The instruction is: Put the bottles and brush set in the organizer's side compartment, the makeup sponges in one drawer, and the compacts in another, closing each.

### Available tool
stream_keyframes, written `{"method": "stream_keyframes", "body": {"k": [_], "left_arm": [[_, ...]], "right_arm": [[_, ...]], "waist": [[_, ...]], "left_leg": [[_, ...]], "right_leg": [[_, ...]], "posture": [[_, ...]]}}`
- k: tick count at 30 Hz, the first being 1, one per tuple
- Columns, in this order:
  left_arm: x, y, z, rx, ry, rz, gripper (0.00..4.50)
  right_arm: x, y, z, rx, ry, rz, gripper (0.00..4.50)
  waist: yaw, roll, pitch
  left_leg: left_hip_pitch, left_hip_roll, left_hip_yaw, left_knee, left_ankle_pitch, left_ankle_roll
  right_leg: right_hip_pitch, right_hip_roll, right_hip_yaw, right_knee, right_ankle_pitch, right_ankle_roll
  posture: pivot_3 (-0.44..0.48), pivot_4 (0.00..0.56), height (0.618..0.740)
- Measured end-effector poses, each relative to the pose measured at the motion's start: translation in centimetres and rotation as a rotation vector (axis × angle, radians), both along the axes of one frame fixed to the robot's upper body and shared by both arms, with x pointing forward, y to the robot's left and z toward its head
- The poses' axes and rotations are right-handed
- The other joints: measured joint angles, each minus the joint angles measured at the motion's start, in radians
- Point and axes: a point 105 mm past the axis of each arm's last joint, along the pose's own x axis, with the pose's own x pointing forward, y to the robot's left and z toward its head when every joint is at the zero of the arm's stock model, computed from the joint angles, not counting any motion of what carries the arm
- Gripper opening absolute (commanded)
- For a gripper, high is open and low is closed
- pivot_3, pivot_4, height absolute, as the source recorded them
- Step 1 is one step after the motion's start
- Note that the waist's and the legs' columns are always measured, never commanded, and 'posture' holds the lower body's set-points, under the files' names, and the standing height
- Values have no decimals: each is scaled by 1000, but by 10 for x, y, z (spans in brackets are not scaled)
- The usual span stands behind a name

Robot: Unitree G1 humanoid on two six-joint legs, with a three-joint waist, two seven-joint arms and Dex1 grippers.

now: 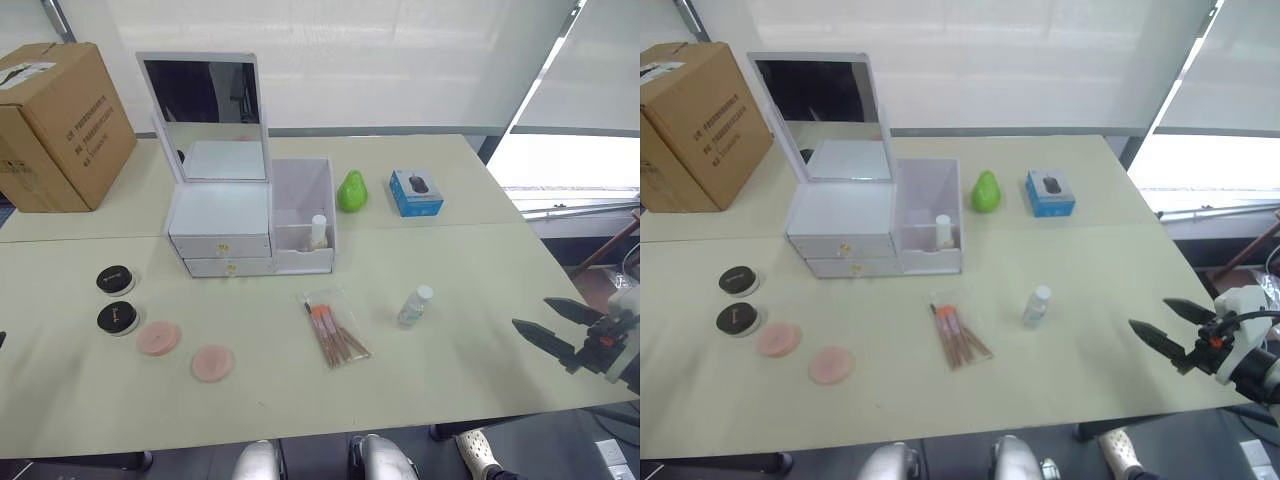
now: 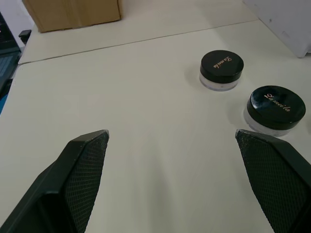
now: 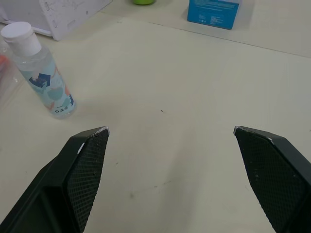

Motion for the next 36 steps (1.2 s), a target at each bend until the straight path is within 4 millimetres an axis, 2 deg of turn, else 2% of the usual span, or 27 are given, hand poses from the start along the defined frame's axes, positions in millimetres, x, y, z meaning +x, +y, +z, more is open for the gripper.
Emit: {"method": "stream_keyframes", "body": {"k": [3, 5, 8, 12, 15, 18, 22, 27, 30, 33, 36], "left_arm": [[4, -9, -3, -3, 3, -26, 4500], [8, -22, -8, -27, -6, -58, 4500], [21, -62, -19, -103, -46, -147, 4500], [33, -110, -31, -180, -67, -258, 4500], [45, -146, -19, -209, -116, -359, 4500], [52, -170, -3, -220, -152, -457, 4500], [52, -200, -1, -247, -115, -605, 4500], [57, -232, 1, -278, -84, -773, 4500], [51, -265, -3, -275, -33, -950, 4500], [47, -292, -8, -239, 0, -1093, 4500], [46, -308, -10, -207, 4, -1183, 4500]], "right_arm": [[0, 6, 4, 13, -15, 16, 4468], [1, 14, 9, 35, -27, 31, 4468], [3, 27, 13, 52, -28, 54, 4468], [7, 31, 12, 71, -30, 20, 4468], [14, 43, 17, 119, -58, -13, 4468], [20, 62, 19, 150, -84, -40, 4468], [18, 78, 17, 180, -93, -67, 4468], [0, 99, 12, 209, -47, -13, 4468], [-9, 117, 6, 222, -3, 54, 4468], [-9, 132, -1, 185, 12, 81, 4468], [-2, 136, -5, 160, -5, 49, 4468]], "waist": [[0, 0, 0], [0, 1, 0], [5, 0, 0], [15, -1, 1], [18, -2, 2], [17, -2, 2], [18, 1, 2], [23, 1, 2], [23, 2, 3], [22, 2, 2], [22, 2, 3]], "left_leg": [[0, 0, 0, 0, 0, 0], [1, 0, 0, 0, 0, 0], [0, -1, 0, 1, 0, 0], [0, -2, -1, 3, 0, 0], [0, -2, -2, 4, 0, 0], [0, -2, -4, 4, 0, 0], [0, -2, -5, 6, 4, 7], [0, -2, -7, 7, 4, 6], [-1, -2, -7, 7, 4, 6], [0, -2, -9, 7, 4, 6], [-1, -2, -10, 8, 4, 7]], "right_leg": [[1, 0, -1, 0, 0, 0], [2, -1, -1, 0, 0, 0], [4, -3, -1, 0, 1, 2], [6, -2, -1, 0, 2, 3], [7, 0, 0, 1, 2, 3], [9, 3, 1, 1, 2, 3], [9, 8, 6, 2, 2, 3], [9, 10, 7, 1, 2, 3], [9, 10, 7, 1, 2, 3], [9, 12, 8, 1, 2, 3], [9, 13, 8, 1, 2, 3]], "posture": [[0, 150, 740], [0, 150, 740], [0, 150, 740], [0, 150, 740], [0, 150, 740], [0, 150, 740], [0, 150, 740], [0, 150, 740], [0, 150, 740], [0, 150, 740], [0, 150, 740]]}}
